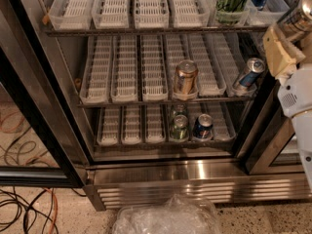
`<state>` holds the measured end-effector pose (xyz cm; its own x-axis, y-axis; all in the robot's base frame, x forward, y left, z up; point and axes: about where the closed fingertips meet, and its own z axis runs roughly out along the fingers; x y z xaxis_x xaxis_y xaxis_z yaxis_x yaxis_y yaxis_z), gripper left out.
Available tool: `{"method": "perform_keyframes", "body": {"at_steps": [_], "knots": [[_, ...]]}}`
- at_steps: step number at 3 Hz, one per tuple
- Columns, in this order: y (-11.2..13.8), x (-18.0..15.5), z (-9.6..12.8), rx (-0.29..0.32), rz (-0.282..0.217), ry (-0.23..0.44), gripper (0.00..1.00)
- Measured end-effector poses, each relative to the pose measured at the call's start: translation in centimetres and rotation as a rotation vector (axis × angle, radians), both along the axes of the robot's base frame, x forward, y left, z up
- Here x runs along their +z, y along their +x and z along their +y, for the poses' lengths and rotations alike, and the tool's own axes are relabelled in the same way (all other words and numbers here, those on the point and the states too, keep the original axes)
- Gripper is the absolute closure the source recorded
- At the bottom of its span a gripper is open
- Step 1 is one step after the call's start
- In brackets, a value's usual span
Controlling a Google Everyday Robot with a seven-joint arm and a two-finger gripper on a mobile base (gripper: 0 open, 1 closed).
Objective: Pick redbull can from top shelf of fridge
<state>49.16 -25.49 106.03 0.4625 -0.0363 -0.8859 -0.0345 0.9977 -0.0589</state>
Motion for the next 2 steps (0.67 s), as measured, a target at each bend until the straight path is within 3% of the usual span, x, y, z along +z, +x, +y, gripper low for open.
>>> {"method": "perform_keyframes", "body": {"at_steps": [1, 2], "knots": [[0.0, 0.1, 0.3, 0.017, 0.003, -0.003, 1.00], [-0.6, -0.2, 1.7, 0.076, 0.030, -0.019, 1.00]]}}
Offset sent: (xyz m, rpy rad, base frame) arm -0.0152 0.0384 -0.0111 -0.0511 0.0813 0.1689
